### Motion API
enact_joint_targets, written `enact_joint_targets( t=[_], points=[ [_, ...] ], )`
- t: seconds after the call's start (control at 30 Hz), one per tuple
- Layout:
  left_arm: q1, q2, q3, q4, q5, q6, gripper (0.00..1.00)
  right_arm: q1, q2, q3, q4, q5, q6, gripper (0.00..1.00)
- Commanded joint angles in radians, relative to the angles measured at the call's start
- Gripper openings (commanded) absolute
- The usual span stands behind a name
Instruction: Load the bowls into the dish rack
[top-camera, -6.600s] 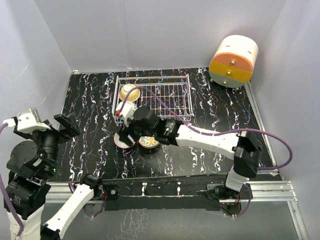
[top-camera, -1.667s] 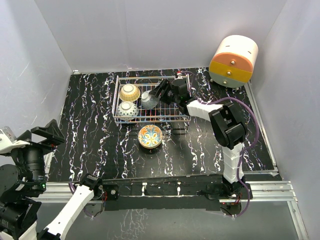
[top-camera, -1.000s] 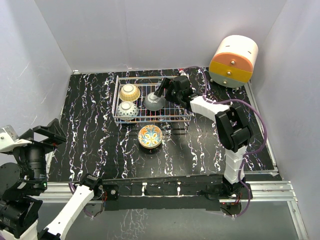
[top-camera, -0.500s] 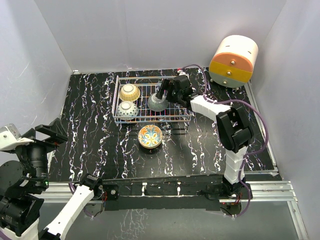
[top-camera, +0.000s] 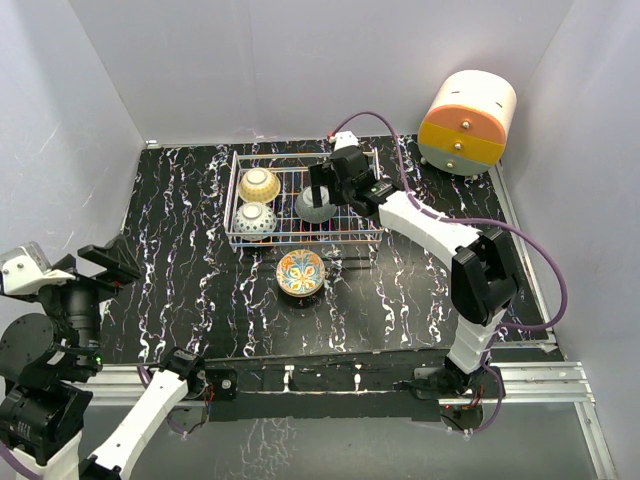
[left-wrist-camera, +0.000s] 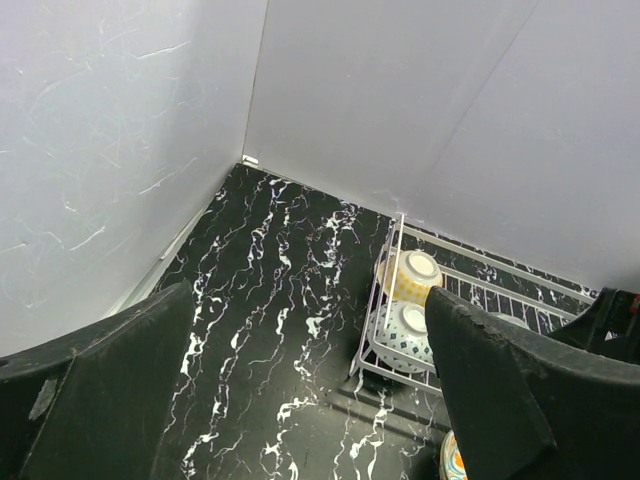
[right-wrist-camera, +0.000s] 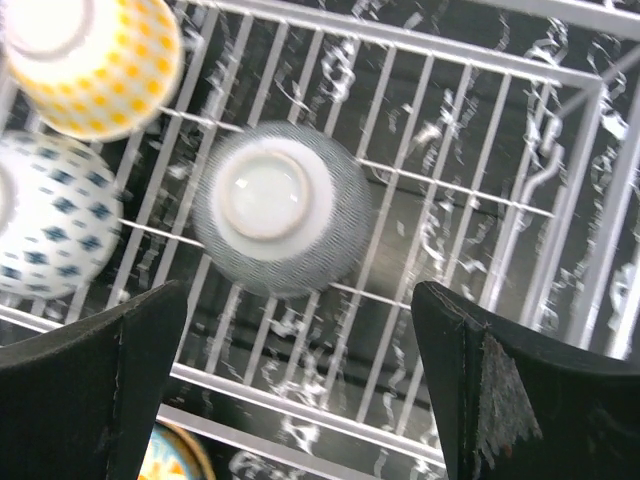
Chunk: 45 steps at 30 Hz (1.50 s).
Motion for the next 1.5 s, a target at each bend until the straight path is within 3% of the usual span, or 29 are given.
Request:
enact_joint_targets(
  t=[0.0,0.5,1.1,1.47],
  points=[
    [-0.005,0.035,-0.013,0.032,-0.001,0.022,0.97,-0.015,-0.013,0.051,-0.123,0.091,-0.134,1.0],
    [-0.005,0.045,-0.013,0.042,-0.024,0.047,0.97,-0.014,0.195,0.176,-0.159,0.103,-0.186,1.0],
    [-0.004,0.052,-0.025,0.047,-0.058,0.067,0.97,-0.02,0.346,0.274,0.075,0.112,-0.16,1.0],
    [-0.004,0.057,-0.035,0.054,-0.068,0.075,0.97,-0.025,0.414,0.319,0.169,-0.014,-0.175,1.0]
  ],
)
